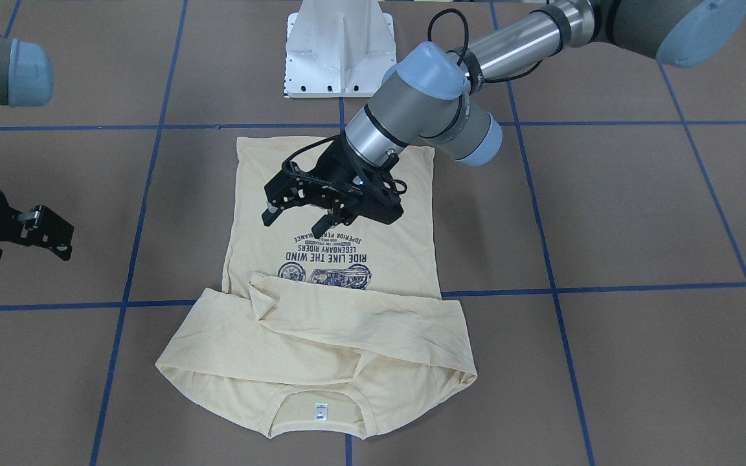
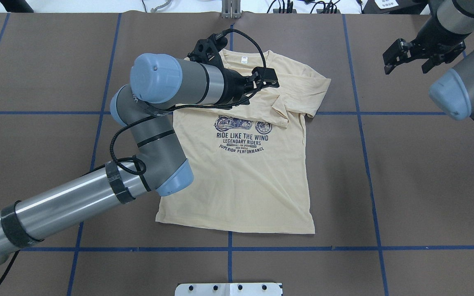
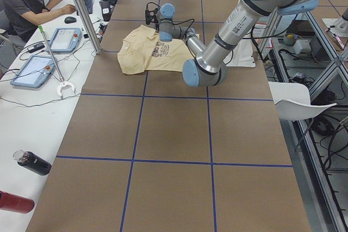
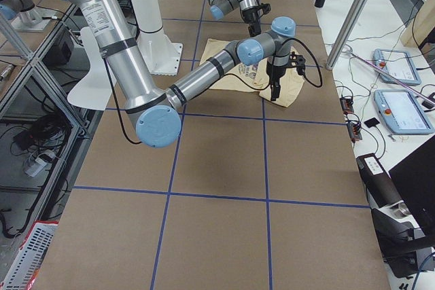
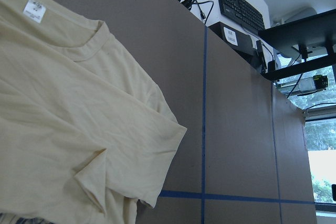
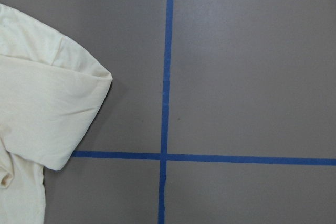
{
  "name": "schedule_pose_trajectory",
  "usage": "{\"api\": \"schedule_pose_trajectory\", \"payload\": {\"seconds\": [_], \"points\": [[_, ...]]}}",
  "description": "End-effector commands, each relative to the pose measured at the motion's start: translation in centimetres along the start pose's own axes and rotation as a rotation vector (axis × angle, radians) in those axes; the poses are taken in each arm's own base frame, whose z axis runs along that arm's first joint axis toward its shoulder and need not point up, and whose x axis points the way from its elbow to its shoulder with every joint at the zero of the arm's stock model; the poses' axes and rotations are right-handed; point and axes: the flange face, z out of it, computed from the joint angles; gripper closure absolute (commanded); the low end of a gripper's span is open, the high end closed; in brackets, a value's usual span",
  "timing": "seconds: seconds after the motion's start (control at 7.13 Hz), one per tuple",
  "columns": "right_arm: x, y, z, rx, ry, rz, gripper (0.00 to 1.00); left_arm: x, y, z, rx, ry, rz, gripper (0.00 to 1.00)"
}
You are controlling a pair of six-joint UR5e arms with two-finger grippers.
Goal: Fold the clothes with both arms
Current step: 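Release the sleeve on the shirt and raise the left gripper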
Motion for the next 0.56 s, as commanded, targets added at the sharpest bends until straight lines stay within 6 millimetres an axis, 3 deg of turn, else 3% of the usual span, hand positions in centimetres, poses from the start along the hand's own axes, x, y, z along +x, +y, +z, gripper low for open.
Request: {"api": "schedule_pose_trajectory", "payload": {"seconds": [0.0, 0.28, 0.42], "points": [[-4.1, 4.4, 0.8, -0.020, -0.063, 0.049, 0.00, -0.4, 0.6, -4.3, 0.001, -0.108, 0.038, 0.01], [-7.6, 10.3, 4.7, -0.015, -0.201, 0.117, 0.00, -2.0, 1.6, -9.1, 0.000, -0.196, 0.086, 0.01], [-9.2, 12.7, 6.4, -0.001, -0.259, 0.144, 0.00, -4.1, 2.1, -11.6, -0.002, -0.215, 0.102, 0.01]]}}
